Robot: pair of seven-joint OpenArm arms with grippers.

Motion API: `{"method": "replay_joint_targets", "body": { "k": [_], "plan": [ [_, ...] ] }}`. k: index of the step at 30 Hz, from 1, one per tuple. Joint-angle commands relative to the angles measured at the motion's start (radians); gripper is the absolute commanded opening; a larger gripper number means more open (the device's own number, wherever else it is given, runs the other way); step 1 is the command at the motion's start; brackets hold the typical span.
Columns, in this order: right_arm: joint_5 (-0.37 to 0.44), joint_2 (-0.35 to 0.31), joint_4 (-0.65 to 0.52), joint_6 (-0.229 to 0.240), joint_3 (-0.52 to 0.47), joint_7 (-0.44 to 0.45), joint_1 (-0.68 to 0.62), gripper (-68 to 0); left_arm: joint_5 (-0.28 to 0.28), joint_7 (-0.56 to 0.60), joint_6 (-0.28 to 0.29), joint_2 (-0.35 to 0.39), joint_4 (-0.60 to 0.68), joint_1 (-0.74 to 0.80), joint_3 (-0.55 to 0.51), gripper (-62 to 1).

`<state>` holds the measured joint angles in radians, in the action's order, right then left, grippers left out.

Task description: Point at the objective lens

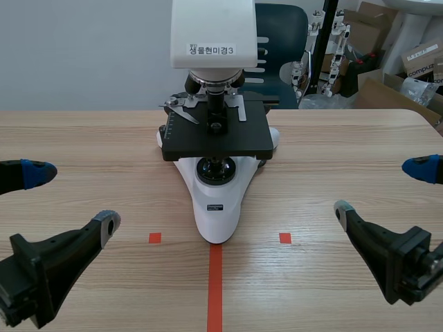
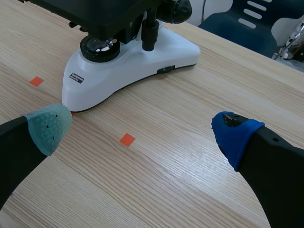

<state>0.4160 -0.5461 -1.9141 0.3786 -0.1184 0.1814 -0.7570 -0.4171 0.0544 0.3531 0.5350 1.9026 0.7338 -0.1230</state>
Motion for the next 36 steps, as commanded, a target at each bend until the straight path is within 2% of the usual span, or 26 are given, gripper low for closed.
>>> {"method": "replay_joint_targets", "body": {
  "k": [1,23,25,30,32,36],
  "plan": [
    [0.007,-0.011,-0.016,-0.003,-0.004,0.012,0.006,0.4,-0.010,0.016,0.002,0.000,0.015,0.000,-0.002,1.4],
    [-0.011,-0.017,-0.016,-0.005,-0.004,0.027,0.016,-1.0,-0.010,0.016,0.002,0.000,0.015,0.000,-0.002,1.4],
    [-0.012,-0.016,-0.016,-0.013,-0.004,0.023,0.030,-6.6,-0.010,0.016,0.002,0.000,0.015,0.000,-0.002,1.4],
    [-0.002,-0.026,-0.016,-0.019,-0.004,0.019,0.080,-29.2,-0.010,0.016,0.002,0.000,0.015,0.000,-0.002,1.4],
    [0.011,-0.029,-0.016,-0.019,-0.004,0.019,0.106,-36.2,-0.010,0.016,0.002,0.000,0.015,0.000,-0.002,1.4],
    [0.028,-0.030,-0.012,-0.018,-0.002,0.015,0.163,-44.4,-0.009,0.016,0.002,0.000,0.015,0.000,-0.002,1.4]
  ]
}}
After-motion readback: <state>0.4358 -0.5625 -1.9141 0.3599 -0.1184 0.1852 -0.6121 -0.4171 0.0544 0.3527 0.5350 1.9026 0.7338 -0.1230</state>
